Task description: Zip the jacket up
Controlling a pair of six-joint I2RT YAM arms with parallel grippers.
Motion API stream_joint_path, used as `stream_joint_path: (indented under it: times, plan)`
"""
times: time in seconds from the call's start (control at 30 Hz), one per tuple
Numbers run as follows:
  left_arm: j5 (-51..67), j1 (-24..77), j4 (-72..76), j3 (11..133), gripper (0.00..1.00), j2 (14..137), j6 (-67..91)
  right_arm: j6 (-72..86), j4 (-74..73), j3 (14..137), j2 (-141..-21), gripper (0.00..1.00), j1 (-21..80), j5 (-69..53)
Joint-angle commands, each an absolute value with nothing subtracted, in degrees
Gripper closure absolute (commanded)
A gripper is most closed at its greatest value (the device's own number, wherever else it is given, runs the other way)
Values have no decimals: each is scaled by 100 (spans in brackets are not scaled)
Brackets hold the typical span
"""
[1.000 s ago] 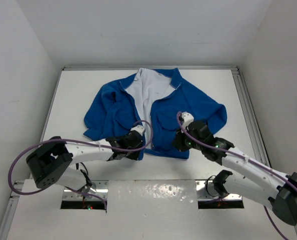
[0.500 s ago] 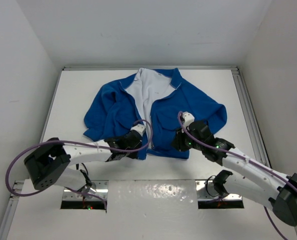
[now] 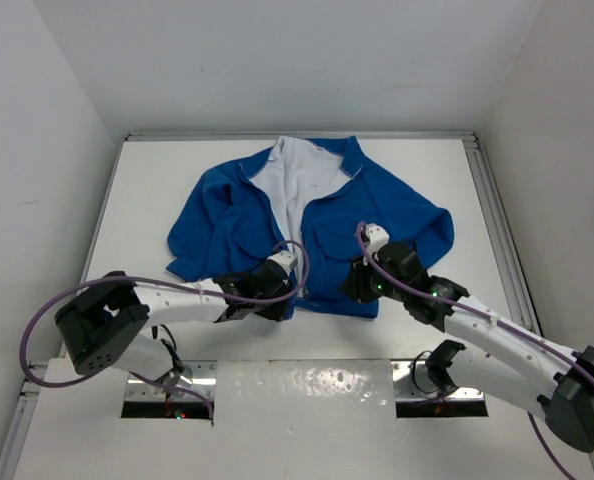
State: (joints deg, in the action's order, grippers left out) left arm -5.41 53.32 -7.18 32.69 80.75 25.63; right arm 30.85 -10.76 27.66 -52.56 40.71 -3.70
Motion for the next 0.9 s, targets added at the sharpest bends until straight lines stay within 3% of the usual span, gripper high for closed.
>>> stream_joint_path:
  times: [0.0, 0.03, 0.13, 0.17, 0.4, 0.57, 0.6, 0.63, 0.73, 0.87]
  plan:
    - [-1018, 5379, -764, 3270, 69, 8287, 2549, 3155, -879, 2716, -5177, 76, 4087, -422]
    - [-1063, 5379, -782, 3287, 73, 8358, 2549, 3181, -853, 2690, -5159, 76, 4087, -404]
    - [-1064, 5379, -607, 3147, 98, 8569, 2566, 3138, -922, 2733, -5142, 76, 4087, -413]
    - [-1037, 5379, -502, 3129, 100, 8595, 2593, 3138, -958, 2751, -5124, 76, 4096, -387]
    - [-1099, 5379, -465, 3049, 100, 8280, 2672, 3243, -915, 2699, -5054, 76, 4087, -334]
    - [-1423, 5414, -659, 2910, 100, 7262, 2926, 3313, -765, 2637, -5071, 76, 4087, -369]
    - [-1476, 5414, -703, 2900, 96, 6973, 2944, 3331, -730, 2611, -5071, 76, 4087, -369]
    - [-1485, 5431, -747, 2883, 81, 6874, 2918, 3322, -686, 2610, -5080, 76, 4087, -369]
    - [-1503, 5475, -598, 2795, 55, 6724, 2839, 3270, -677, 2637, -5194, 77, 4096, -448]
    - [-1267, 5502, -414, 2926, 47, 7118, 2655, 3296, -589, 2610, -5256, 77, 4087, -483]
